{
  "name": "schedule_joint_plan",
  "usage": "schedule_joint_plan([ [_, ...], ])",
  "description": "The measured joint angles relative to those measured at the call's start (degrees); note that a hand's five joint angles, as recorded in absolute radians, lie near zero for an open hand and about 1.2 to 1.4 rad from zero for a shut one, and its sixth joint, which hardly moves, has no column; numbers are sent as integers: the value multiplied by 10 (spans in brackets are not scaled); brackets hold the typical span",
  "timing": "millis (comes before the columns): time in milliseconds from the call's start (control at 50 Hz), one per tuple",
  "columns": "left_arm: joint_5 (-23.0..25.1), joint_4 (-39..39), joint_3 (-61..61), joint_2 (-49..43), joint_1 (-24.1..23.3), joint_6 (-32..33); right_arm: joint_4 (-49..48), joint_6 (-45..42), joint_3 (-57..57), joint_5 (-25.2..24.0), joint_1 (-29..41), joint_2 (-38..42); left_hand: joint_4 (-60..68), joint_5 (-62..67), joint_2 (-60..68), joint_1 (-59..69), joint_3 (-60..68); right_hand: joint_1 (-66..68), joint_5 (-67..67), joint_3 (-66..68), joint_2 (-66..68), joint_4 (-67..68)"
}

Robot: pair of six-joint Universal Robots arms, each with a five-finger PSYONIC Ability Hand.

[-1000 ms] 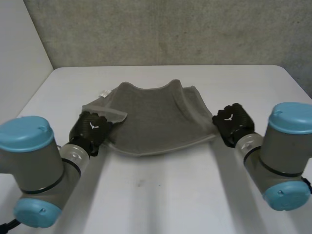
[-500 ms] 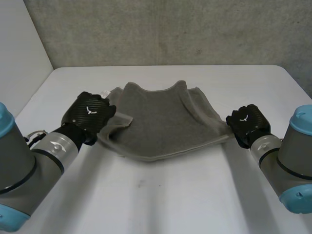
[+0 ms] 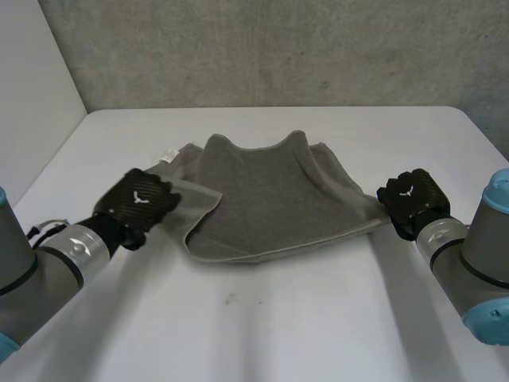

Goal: Fold the towel.

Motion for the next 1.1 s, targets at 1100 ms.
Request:
schedule_joint_plan([
  [1100, 160, -204, 263, -219, -13, 305, -6, -5, 8, -2, 1, 11, -17, -17, -16, -13, -16, 0, 1, 0, 0, 0],
])
